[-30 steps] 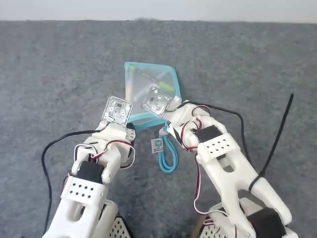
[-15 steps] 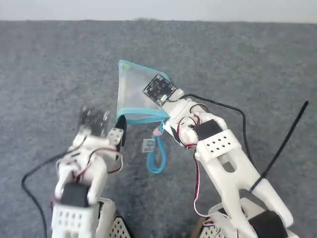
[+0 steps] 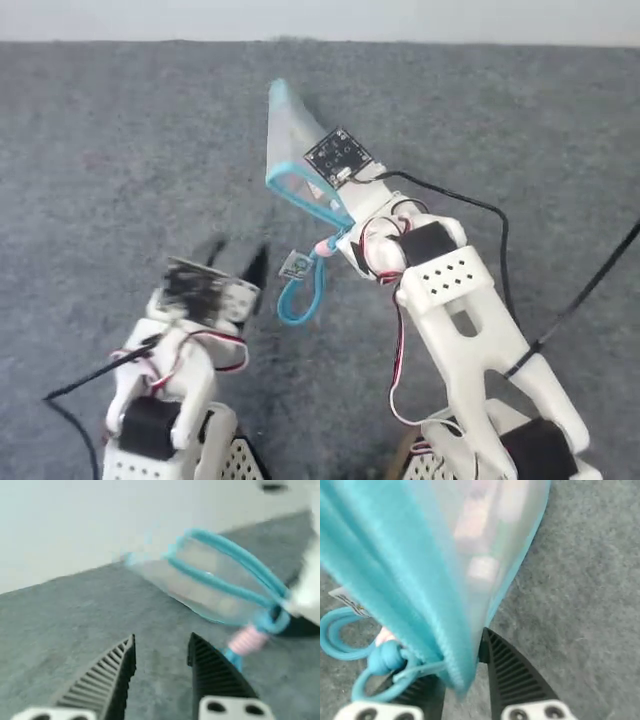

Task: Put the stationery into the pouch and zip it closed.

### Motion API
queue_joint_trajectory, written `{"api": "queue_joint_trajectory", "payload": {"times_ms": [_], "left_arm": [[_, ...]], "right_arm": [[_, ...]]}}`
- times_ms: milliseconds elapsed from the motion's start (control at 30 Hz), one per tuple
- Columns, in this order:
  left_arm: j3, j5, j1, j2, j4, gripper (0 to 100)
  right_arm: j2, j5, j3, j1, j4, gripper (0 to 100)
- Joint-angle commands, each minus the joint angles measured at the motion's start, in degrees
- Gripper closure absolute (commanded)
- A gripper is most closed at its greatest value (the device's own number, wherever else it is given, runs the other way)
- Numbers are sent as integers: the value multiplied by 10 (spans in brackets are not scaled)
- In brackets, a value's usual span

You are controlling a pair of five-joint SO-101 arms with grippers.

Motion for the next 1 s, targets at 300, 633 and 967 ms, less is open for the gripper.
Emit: {"api": "queue_joint_trajectory", "payload": {"times_ms": [300, 633, 967], "left_arm": [[43, -47, 145, 15, -2, 806], [58, -47, 143, 15, -17, 808], [86, -46, 143, 15, -55, 856]], "right_arm": [[-7, -11, -72, -54, 95, 993], [-7, -11, -72, -92, 115, 993], [-23, -12, -62, -126, 122, 993]]}}
